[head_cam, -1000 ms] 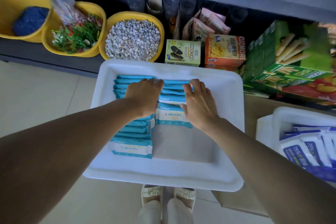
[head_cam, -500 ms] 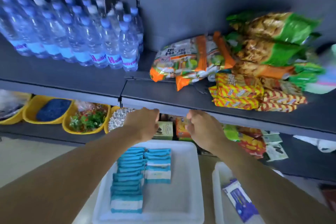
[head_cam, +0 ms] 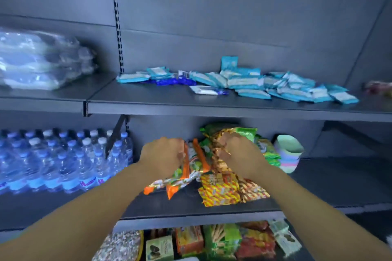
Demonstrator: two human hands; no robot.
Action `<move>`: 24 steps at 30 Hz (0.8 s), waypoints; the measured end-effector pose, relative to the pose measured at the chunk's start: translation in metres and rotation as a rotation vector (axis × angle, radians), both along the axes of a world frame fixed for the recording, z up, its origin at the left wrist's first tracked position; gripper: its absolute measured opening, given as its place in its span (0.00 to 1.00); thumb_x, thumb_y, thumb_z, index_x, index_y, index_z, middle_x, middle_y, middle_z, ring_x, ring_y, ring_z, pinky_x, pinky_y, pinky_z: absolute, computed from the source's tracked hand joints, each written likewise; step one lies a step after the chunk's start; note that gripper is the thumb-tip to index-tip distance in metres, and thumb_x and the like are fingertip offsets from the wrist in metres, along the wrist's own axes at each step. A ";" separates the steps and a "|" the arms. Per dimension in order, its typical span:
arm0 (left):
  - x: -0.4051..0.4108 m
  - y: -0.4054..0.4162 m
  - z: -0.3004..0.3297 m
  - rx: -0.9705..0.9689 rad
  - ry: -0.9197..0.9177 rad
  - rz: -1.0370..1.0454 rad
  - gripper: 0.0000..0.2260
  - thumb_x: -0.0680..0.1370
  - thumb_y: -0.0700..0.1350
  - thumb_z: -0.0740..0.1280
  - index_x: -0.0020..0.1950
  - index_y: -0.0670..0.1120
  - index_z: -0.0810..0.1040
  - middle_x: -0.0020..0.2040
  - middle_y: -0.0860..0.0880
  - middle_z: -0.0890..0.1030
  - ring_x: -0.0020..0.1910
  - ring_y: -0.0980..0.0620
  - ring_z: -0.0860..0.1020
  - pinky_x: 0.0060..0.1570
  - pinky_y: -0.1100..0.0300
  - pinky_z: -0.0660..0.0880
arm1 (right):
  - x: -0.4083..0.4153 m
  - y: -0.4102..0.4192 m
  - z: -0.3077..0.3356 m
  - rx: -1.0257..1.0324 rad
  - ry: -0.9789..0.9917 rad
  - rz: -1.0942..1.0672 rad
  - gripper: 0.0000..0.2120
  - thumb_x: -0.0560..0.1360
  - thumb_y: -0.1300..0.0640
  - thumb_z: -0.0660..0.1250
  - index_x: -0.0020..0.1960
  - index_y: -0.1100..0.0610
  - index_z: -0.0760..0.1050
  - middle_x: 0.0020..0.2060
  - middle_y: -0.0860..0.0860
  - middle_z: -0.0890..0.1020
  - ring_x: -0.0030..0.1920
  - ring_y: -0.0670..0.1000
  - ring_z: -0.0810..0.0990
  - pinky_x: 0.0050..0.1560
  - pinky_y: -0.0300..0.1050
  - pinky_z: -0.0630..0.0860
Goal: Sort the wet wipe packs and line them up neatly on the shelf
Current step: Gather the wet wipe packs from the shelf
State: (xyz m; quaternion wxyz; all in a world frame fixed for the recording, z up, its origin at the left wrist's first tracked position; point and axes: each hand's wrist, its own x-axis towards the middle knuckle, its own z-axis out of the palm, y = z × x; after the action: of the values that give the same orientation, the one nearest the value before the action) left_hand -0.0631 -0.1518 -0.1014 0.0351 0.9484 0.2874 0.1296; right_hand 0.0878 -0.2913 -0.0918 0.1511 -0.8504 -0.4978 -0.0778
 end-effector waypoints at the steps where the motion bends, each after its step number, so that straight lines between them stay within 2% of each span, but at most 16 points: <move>1: 0.006 -0.003 0.013 0.009 -0.010 -0.015 0.09 0.78 0.47 0.58 0.55 0.50 0.75 0.54 0.45 0.79 0.54 0.41 0.77 0.48 0.52 0.73 | 0.006 -0.006 0.013 0.011 -0.016 -0.016 0.12 0.76 0.50 0.64 0.55 0.56 0.72 0.55 0.55 0.76 0.57 0.58 0.76 0.51 0.50 0.74; 7: 0.052 -0.023 0.068 0.050 -0.083 -0.109 0.07 0.80 0.51 0.58 0.50 0.51 0.74 0.54 0.47 0.80 0.55 0.43 0.76 0.47 0.53 0.73 | 0.057 -0.041 0.065 0.051 -0.042 -0.080 0.14 0.77 0.49 0.63 0.59 0.54 0.70 0.57 0.53 0.74 0.57 0.58 0.75 0.51 0.50 0.74; 11: 0.096 -0.038 0.086 0.058 -0.132 -0.104 0.08 0.78 0.53 0.61 0.54 0.52 0.73 0.55 0.48 0.79 0.56 0.44 0.76 0.48 0.53 0.72 | 0.103 -0.062 0.084 0.071 -0.050 -0.093 0.15 0.77 0.49 0.64 0.61 0.54 0.69 0.59 0.53 0.73 0.58 0.57 0.74 0.51 0.48 0.73; 14: 0.137 -0.048 0.097 0.037 -0.153 -0.084 0.08 0.78 0.54 0.61 0.54 0.54 0.73 0.56 0.51 0.79 0.56 0.47 0.76 0.50 0.54 0.73 | 0.146 -0.080 0.098 0.087 -0.040 -0.102 0.18 0.76 0.49 0.65 0.63 0.54 0.69 0.60 0.53 0.73 0.58 0.56 0.74 0.55 0.51 0.74; 20: 0.220 -0.059 0.108 0.007 -0.166 -0.068 0.10 0.77 0.54 0.63 0.56 0.53 0.71 0.52 0.52 0.80 0.55 0.49 0.77 0.51 0.51 0.75 | 0.243 -0.101 0.116 0.095 -0.052 -0.128 0.20 0.76 0.50 0.66 0.65 0.56 0.68 0.60 0.55 0.72 0.58 0.57 0.75 0.55 0.51 0.74; 24: 0.263 -0.059 0.108 0.030 -0.176 -0.057 0.12 0.78 0.53 0.63 0.59 0.52 0.70 0.57 0.52 0.78 0.56 0.49 0.76 0.51 0.52 0.75 | 0.299 -0.095 0.114 0.082 -0.031 -0.139 0.17 0.78 0.55 0.62 0.66 0.58 0.66 0.62 0.56 0.71 0.59 0.59 0.74 0.56 0.52 0.73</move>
State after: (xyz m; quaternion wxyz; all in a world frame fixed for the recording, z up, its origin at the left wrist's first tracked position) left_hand 0.2000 -0.2104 0.0063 0.0500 0.9415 0.2539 0.2157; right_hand 0.3873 -0.3862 0.0221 0.1722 -0.8747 -0.4364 -0.1214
